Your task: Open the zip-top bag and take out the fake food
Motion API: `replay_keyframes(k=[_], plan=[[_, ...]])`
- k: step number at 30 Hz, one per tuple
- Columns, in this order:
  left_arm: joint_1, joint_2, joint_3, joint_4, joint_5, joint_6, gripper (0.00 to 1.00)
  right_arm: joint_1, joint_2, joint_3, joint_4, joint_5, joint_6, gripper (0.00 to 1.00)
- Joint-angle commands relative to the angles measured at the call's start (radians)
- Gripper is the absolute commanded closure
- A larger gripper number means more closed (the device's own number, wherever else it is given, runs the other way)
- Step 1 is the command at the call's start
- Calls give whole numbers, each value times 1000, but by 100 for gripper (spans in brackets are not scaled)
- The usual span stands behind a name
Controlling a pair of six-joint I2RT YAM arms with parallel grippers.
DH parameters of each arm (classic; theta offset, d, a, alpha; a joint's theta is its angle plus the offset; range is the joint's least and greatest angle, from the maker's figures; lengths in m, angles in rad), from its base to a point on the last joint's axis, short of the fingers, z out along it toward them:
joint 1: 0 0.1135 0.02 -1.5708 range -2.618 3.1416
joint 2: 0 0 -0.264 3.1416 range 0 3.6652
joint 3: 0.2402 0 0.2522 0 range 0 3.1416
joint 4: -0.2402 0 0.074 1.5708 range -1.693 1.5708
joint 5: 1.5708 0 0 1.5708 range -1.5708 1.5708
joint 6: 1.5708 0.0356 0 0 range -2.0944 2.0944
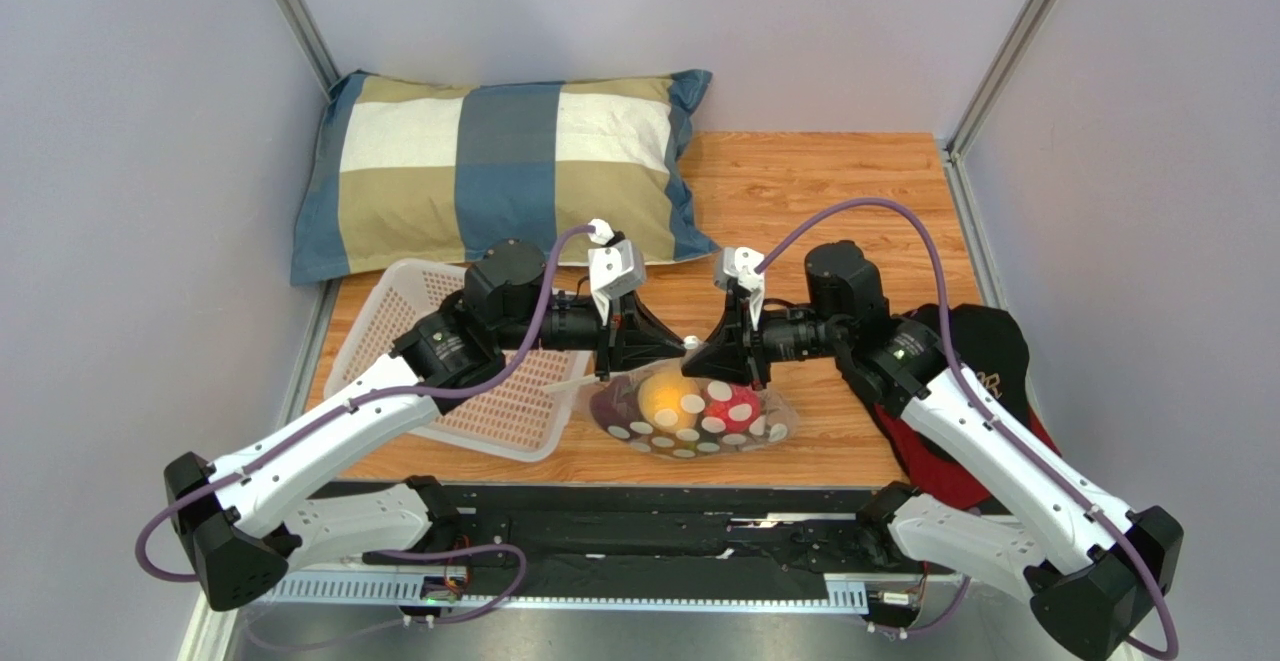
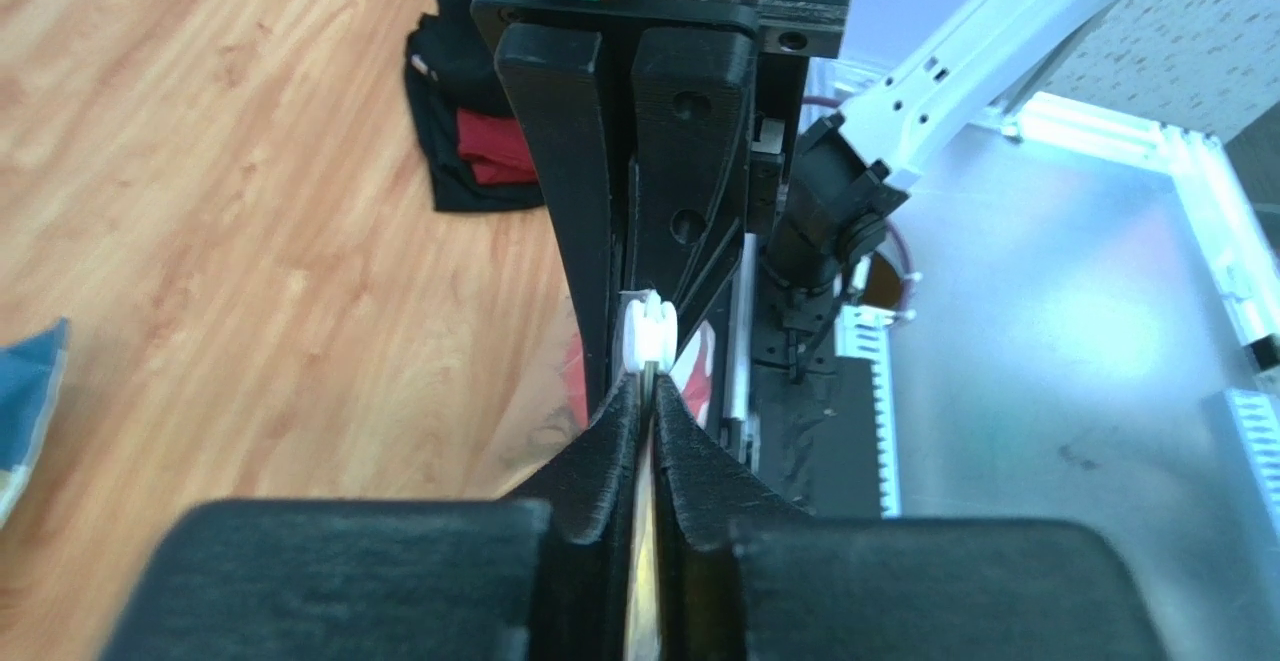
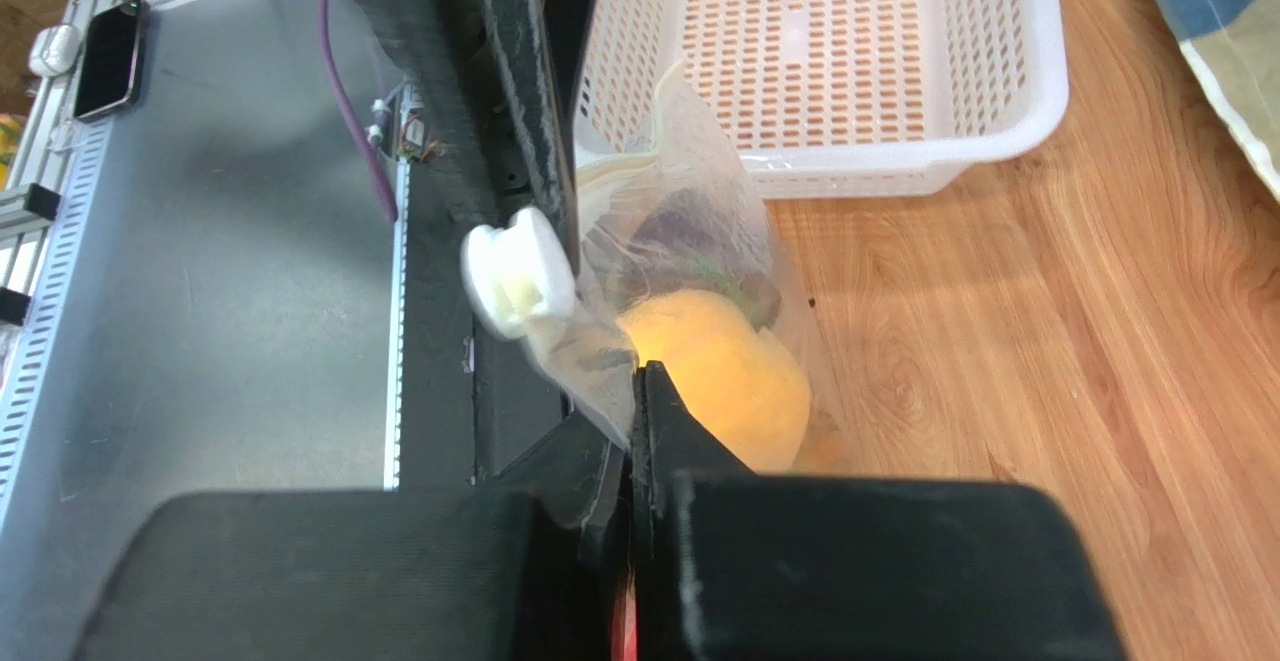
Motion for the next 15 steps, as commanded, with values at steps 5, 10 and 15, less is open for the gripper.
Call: replay_keyframes(k=[5,10,15], plan=[[3,-62,36,61,-3,4,60,4,-9,17,29,30,16,100],[1,-5,64,36,52,19,59,4,-9,25,3,15,5,100],[3,31,64,44,64,33,58,4,-9,34,-4,9,8,100]])
